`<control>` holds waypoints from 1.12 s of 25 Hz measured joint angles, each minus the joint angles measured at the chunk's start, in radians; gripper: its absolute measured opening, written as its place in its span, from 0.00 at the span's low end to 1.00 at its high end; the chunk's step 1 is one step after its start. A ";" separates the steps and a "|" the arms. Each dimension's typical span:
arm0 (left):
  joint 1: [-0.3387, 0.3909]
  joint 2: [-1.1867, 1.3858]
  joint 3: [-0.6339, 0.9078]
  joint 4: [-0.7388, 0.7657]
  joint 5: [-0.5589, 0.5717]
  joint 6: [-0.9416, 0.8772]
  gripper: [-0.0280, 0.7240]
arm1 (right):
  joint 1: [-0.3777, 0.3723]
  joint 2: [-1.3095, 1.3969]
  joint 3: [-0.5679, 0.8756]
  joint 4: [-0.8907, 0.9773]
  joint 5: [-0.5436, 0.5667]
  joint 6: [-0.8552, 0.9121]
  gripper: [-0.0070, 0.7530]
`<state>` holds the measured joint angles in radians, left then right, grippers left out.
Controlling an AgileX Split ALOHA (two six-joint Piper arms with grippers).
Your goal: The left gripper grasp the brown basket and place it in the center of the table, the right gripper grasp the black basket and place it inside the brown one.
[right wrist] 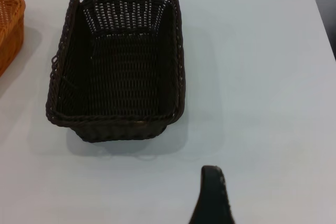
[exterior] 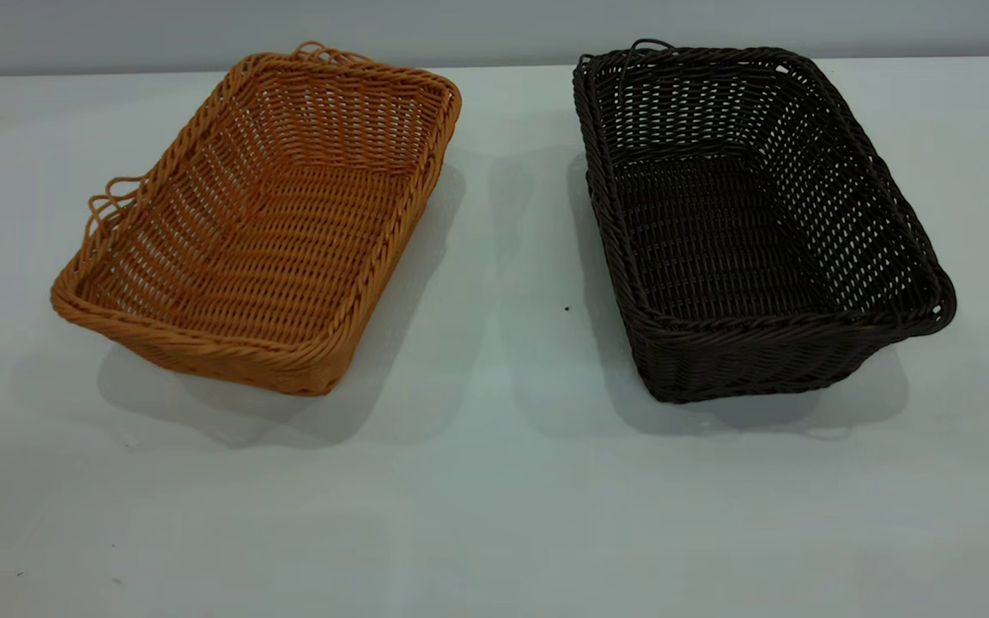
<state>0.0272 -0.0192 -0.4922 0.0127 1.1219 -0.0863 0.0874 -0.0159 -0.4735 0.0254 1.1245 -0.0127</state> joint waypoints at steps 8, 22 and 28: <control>0.000 0.000 0.000 -0.002 0.000 0.000 0.57 | -0.001 0.000 0.000 -0.002 -0.005 0.000 0.66; 0.000 0.147 -0.079 -0.065 -0.048 0.031 0.58 | -0.001 0.183 -0.038 0.178 -0.069 -0.167 0.71; 0.000 0.465 -0.149 -0.075 -0.201 0.120 0.66 | -0.001 0.506 -0.040 0.393 -0.258 -0.365 0.84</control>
<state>0.0272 0.4459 -0.6413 -0.0619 0.9212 0.0339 0.0867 0.4900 -0.5131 0.4182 0.8663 -0.3772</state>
